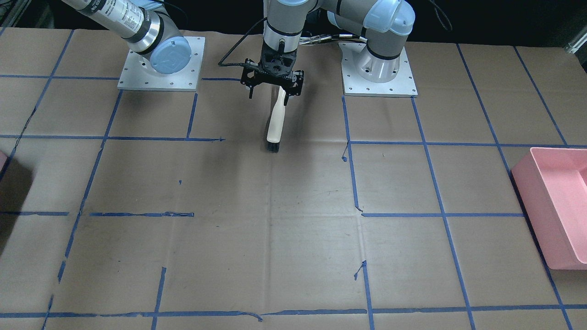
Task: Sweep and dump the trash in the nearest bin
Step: 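Lower the brush onto the table and open the left gripper, then raise the left gripper away from the brush toward the table's far side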
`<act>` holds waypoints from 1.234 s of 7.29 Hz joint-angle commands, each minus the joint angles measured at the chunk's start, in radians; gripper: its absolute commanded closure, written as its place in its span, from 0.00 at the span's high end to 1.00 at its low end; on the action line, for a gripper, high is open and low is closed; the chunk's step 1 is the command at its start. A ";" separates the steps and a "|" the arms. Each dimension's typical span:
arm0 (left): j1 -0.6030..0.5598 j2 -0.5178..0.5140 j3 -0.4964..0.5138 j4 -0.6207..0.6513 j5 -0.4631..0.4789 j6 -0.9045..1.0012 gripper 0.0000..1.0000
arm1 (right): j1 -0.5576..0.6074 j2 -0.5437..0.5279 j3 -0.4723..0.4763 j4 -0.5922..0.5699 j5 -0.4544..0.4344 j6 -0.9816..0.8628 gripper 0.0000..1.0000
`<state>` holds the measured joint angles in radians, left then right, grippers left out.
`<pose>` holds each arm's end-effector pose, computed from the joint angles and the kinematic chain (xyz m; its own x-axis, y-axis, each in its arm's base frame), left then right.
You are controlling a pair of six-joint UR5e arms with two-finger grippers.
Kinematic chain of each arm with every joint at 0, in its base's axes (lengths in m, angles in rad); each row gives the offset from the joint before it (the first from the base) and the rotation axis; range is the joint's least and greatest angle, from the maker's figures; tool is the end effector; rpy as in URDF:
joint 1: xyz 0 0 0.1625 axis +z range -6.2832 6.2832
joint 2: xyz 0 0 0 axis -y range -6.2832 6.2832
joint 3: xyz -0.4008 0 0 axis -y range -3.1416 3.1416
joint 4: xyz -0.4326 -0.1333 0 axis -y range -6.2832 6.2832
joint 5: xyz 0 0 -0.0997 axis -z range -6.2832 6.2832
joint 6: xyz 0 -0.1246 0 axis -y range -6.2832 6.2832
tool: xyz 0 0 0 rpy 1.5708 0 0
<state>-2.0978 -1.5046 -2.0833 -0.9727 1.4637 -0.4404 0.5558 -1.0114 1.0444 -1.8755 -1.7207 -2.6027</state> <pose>-0.3686 -0.3420 0.2683 -0.9820 0.1008 0.1600 0.0868 0.9920 -0.0917 -0.5971 -0.5059 0.3960 -0.0014 -0.9999 0.0142 -0.9526 0.0057 0.3042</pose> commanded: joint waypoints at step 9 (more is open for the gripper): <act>0.390 -0.103 0.526 -0.557 0.032 0.351 0.99 | 0.084 0.002 0.043 -0.109 -0.266 0.196 0.04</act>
<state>-1.7480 -1.6165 -1.5715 -1.5247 1.4750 -0.1153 0.6257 -1.0098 1.0853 -1.9805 -1.9757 -2.4187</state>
